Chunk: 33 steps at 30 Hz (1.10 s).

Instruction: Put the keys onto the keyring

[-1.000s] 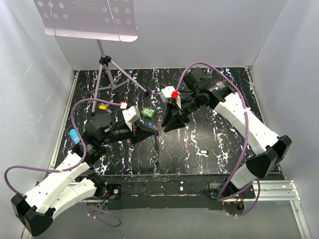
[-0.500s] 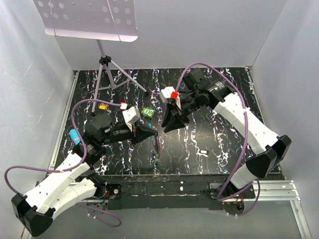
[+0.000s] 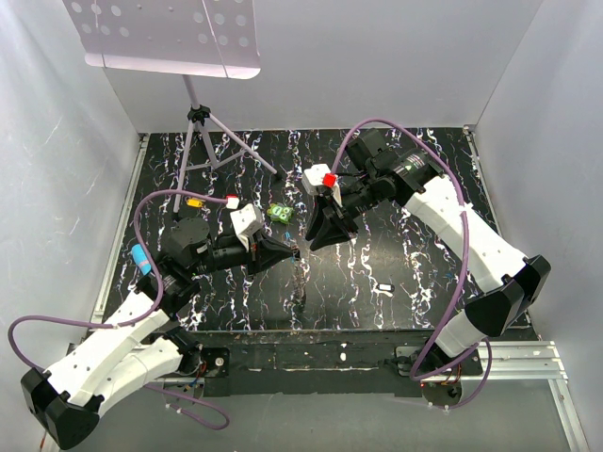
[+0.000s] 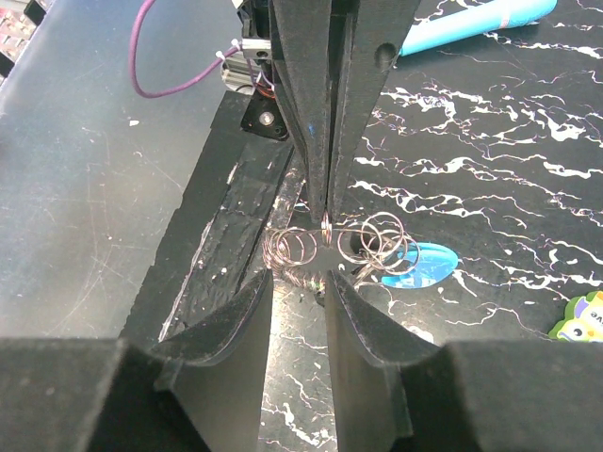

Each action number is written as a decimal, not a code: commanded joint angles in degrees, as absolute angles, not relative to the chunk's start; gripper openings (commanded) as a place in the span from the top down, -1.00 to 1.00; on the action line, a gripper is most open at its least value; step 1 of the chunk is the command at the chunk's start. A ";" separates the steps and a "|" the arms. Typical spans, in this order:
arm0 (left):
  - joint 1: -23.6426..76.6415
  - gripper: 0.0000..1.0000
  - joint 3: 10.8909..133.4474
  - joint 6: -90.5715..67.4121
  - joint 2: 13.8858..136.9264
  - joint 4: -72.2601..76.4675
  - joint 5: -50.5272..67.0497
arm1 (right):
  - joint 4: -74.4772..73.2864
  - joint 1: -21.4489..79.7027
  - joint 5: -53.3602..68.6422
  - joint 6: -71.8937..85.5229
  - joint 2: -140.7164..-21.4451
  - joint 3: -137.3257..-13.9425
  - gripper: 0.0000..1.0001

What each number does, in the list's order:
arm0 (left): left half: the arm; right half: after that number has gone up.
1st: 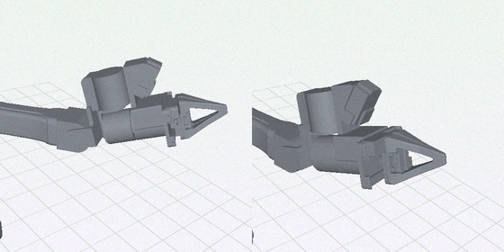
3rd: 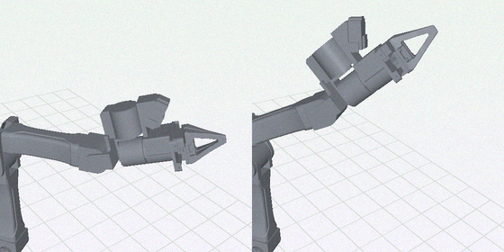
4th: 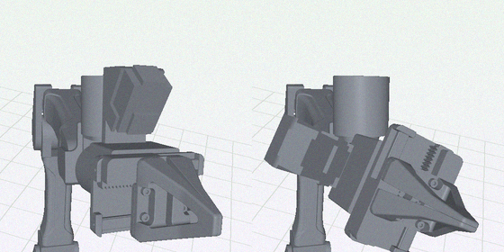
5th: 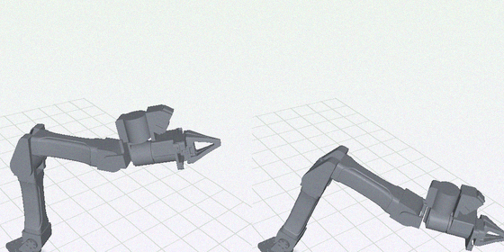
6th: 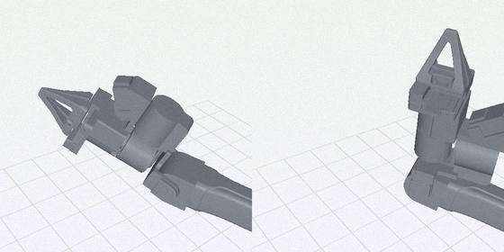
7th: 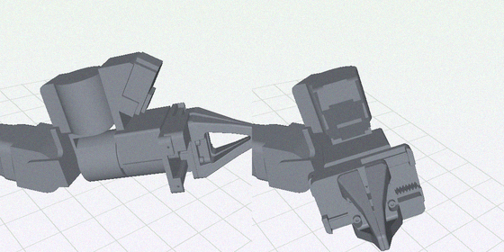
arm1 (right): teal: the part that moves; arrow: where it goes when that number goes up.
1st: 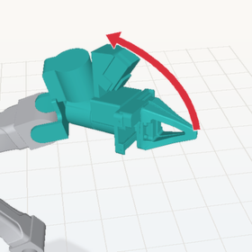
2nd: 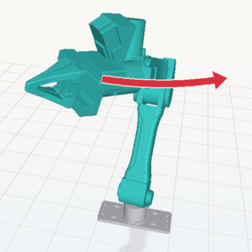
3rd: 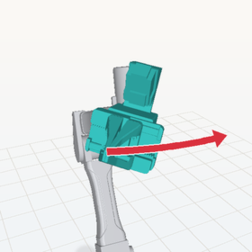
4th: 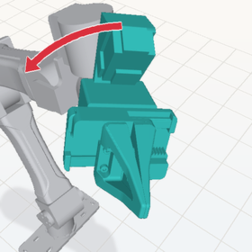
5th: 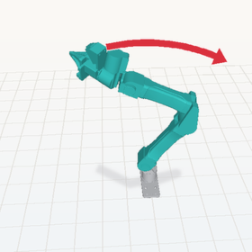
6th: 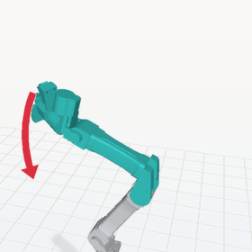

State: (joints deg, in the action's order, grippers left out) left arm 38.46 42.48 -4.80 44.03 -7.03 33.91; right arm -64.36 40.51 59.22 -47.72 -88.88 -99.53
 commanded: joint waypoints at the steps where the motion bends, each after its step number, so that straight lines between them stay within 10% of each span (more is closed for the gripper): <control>1: 38.32 1.00 42.10 -4.92 42.36 -4.13 34.54 | -63.46 40.25 59.68 -47.20 -88.77 -99.76 0.26; 33: 38.32 1.00 40.69 -5.10 41.05 -3.25 34.54 | -63.72 40.25 59.50 -47.46 -89.30 -100.37 0.26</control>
State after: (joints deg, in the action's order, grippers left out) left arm 38.46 40.75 -4.99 42.59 -5.93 33.91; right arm -64.36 40.51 58.83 -47.75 -88.99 -99.53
